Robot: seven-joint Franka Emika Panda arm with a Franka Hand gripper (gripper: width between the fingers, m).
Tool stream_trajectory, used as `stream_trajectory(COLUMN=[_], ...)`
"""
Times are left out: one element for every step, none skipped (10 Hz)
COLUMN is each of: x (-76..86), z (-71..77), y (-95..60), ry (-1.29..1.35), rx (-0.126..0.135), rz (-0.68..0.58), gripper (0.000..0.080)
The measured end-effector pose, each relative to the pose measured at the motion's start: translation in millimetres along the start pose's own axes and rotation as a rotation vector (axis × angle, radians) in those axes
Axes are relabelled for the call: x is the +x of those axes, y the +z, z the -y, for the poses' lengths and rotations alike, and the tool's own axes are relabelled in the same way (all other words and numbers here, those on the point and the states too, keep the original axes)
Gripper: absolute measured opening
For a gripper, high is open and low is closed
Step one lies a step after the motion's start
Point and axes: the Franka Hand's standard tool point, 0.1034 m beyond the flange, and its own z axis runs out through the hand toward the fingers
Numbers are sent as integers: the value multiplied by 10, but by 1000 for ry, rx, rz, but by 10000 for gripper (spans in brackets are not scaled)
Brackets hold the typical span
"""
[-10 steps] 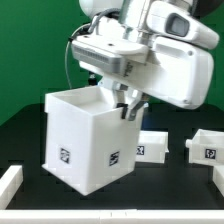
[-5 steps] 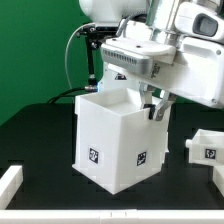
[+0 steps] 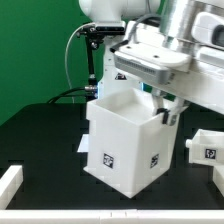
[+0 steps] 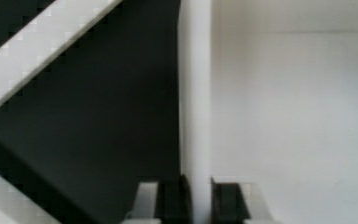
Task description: Assemble drawer
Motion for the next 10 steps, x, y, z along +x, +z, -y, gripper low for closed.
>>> stream_trajectory(x=[60,106,132,124,91,78,81,99,90,69], z=[-154,-285,-381,-469,-528,-583,-634,-647,-639,-622], y=[-16,-34,-7,49,88,120,137,143,146,151], ry=[-1,23,52,64,67,92,114,141,153,151], rx=[4,-7,-7,-5,0,2,2,4,7,10], rz=[-6,-4,-2,-1,0,3,8,9,14,18], gripper=[35,35,35,35,35,35,35,35,35,109])
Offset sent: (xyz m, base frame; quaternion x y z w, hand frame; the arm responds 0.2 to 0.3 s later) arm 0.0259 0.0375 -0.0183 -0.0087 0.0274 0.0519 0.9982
